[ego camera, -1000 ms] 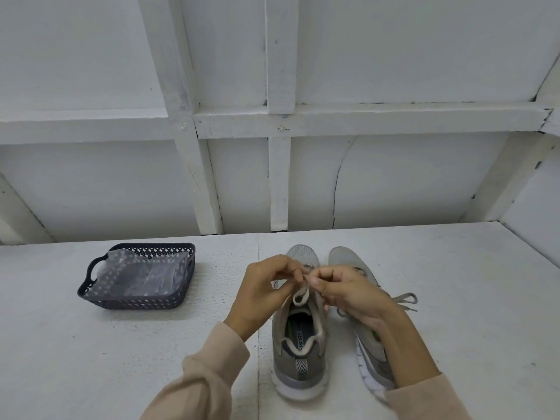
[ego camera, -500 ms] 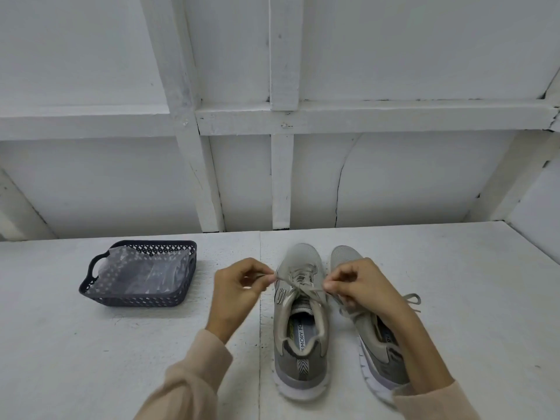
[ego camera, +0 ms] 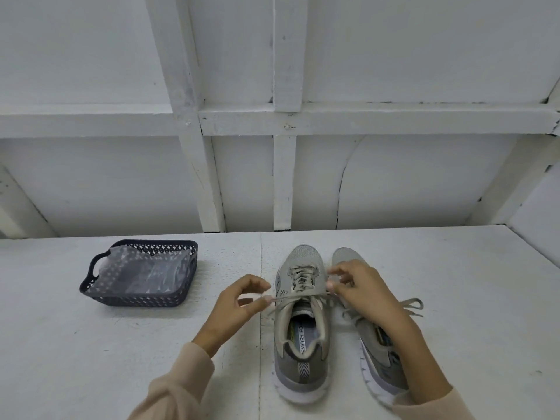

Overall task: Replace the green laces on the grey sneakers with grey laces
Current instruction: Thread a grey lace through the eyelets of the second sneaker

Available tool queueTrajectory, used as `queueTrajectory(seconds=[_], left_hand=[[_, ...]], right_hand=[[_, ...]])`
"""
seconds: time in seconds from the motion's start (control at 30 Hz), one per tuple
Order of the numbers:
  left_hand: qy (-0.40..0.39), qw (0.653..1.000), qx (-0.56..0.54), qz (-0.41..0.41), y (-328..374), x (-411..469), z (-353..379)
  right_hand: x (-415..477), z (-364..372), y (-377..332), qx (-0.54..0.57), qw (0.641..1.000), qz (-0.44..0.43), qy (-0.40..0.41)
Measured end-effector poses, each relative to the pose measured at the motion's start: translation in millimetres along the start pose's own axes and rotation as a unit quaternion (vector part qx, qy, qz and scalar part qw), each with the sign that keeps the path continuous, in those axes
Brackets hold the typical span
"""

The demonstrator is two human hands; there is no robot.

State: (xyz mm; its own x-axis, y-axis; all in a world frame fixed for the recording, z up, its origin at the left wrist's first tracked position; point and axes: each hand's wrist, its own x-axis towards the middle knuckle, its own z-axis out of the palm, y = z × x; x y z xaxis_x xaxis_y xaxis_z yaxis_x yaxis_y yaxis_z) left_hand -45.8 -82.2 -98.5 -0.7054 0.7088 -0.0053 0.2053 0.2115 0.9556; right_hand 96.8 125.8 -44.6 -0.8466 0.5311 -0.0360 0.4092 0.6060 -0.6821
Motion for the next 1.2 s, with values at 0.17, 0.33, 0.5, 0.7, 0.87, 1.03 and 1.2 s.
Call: queueTrajectory(seconds=[0.17, 0.33, 0.5, 0.7, 0.87, 1.03, 1.2], left_hand=[[-0.091, 0.995, 0.01, -0.032, 12, -6, 34], [-0.04, 0.997, 0.001, -0.073, 14, -10, 70], [-0.023, 0.996, -0.003, -0.084, 13, -11, 75], [-0.014, 0.995, -0.034, -0.094, 17, -13, 72], [-0.009, 0.989, -0.091, -0.118, 16, -16, 62], [-0.003, 0.986, -0.113, -0.124, 17, -23, 65], [0.016, 0.986, -0.122, -0.112, 18, -34, 74]], right_hand=[[-14, 28, -9, 0.115, 0.985, 0.019, -0.124], [-18, 56, -5, 0.109, 0.988, 0.025, -0.11], [-16, 54, 0, 0.126, 0.985, 0.012, -0.12], [-19, 50, -3, 0.126, 0.985, 0.0, -0.116], [-37, 4, 2, 0.25, 0.968, -0.015, 0.016], [-60, -45, 33, 0.265, 0.952, 0.016, 0.154], [-82, -38, 60, 0.239, 0.962, 0.11, 0.079]])
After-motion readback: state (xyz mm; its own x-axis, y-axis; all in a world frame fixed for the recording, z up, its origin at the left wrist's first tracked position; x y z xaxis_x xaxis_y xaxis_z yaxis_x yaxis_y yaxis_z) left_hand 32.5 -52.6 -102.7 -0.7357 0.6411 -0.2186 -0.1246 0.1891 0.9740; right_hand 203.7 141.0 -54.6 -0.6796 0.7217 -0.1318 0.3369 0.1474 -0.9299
